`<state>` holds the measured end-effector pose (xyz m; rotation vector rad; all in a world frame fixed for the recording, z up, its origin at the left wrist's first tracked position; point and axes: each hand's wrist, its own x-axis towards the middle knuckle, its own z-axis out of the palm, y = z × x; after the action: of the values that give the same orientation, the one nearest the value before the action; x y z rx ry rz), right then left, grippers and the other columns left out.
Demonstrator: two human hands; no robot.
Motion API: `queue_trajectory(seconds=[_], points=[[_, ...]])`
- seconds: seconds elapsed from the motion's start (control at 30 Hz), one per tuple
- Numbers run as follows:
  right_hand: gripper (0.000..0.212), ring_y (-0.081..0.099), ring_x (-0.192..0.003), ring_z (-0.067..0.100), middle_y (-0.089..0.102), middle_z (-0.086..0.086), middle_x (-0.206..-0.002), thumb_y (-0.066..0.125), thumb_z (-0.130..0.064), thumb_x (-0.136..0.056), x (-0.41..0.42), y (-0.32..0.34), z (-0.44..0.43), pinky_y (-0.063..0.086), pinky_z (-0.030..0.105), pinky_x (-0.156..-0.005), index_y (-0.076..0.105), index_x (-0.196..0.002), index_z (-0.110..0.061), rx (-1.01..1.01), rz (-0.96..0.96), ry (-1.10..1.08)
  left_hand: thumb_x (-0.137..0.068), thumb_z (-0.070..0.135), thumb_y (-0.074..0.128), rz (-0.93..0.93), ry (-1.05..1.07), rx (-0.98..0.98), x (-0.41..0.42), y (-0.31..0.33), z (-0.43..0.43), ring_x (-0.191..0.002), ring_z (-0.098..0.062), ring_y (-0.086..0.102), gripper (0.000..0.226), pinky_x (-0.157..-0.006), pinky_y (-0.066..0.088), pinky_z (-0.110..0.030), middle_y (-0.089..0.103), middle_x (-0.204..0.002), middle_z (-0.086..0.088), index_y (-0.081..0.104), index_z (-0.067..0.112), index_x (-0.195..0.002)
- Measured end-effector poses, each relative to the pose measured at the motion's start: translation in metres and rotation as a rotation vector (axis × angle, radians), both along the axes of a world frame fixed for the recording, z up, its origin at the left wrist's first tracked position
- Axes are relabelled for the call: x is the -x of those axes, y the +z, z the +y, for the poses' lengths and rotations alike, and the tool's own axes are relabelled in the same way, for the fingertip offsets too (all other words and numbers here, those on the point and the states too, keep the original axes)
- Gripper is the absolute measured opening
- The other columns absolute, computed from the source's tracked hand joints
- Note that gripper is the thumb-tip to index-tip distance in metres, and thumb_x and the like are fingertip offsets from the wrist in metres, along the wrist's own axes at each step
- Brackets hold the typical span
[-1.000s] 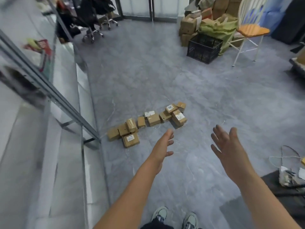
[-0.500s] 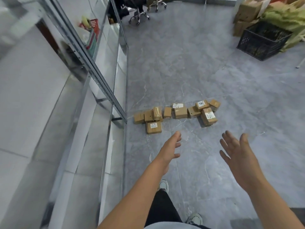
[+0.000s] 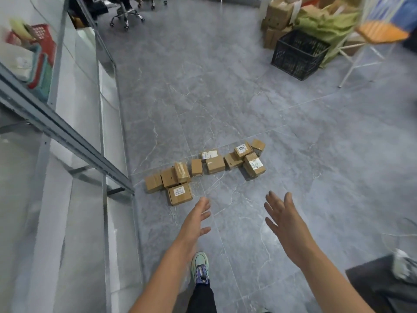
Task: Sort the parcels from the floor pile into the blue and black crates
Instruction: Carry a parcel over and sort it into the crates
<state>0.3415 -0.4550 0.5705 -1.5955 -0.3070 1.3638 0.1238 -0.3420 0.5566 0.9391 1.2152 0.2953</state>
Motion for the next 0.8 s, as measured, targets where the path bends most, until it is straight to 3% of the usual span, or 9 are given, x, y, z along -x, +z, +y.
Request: queue_trajectory(seconds=[0.13,0.37,0.8], points=[[0.087,0.036,-0.151,0.009,0.036,-0.015,-0.165,0.026,-0.082,-0.089,0.006,-0.003,0.037,0.021,0.045,-0.130,0.036,-0.161,-0.032,0.010,-0.018,-0.067,-0.103,0.060,0.036,0.019,-0.080,0.003,-0.005,-0.007,0.060,-0.133,-0.011,0.049,0.062,-0.108,0.045,-0.041,0.048,-0.154,0.006,0.043,0.024,-0.153],[0.080,0.035,-0.152,0.009,0.035,-0.014,-0.166,0.023,-0.078,-0.095,-0.012,-0.024,0.105,0.021,0.045,-0.130,0.038,-0.159,-0.033,0.072,0.008,-0.080,-0.103,0.062,0.037,0.052,-0.095,0.065,-0.034,-0.027,0.134,-0.138,-0.015,0.046,0.066,-0.112,0.043,-0.046,0.046,-0.156,0.002,0.041,0.022,-0.155],[0.095,0.033,-0.152,0.010,0.035,-0.012,-0.166,0.027,-0.087,-0.086,-0.147,-0.143,0.296,0.020,0.047,-0.129,0.033,-0.162,-0.031,0.196,0.117,0.133,-0.104,0.061,0.038,0.255,0.094,0.214,-0.137,-0.128,0.275,-0.135,-0.016,0.050,0.064,-0.112,0.043,-0.048,0.050,-0.153,0.000,0.042,0.021,-0.154]])
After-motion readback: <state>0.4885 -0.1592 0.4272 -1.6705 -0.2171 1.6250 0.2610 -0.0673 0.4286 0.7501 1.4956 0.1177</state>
